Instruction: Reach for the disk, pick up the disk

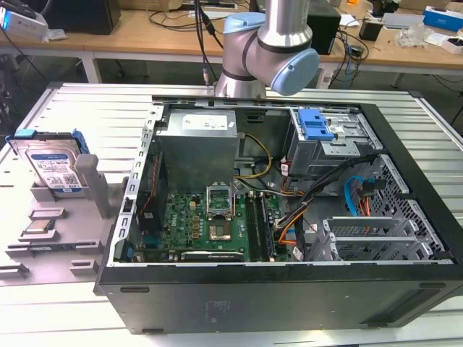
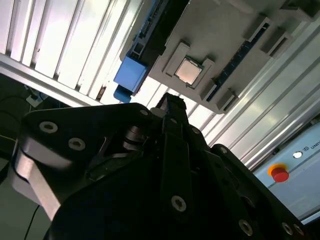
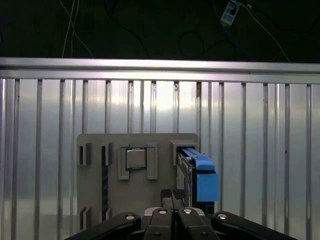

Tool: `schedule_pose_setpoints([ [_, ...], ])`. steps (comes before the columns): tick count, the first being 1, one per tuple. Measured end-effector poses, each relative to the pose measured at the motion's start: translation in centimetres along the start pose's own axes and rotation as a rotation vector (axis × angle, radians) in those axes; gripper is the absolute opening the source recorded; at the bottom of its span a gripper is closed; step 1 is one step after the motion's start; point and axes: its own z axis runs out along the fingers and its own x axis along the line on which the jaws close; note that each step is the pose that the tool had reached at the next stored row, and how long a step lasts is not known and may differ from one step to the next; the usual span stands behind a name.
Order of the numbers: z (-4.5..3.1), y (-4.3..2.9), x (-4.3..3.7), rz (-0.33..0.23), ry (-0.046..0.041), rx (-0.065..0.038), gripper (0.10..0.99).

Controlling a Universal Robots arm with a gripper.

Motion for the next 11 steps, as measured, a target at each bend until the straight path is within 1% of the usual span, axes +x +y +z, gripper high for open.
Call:
schedule_pose_setpoints([
  [8,0.0,0.0,0.0,0.0,0.0,0.0,0.106],
  [9,0.0,0.0,0.0,0.0,0.0,0.0,0.173],
  [10,0.0,0.0,0.0,0.0,0.0,0.0,0.173],
  [11,0.0,0.0,0.0,0.0,0.0,0.0,0.235],
])
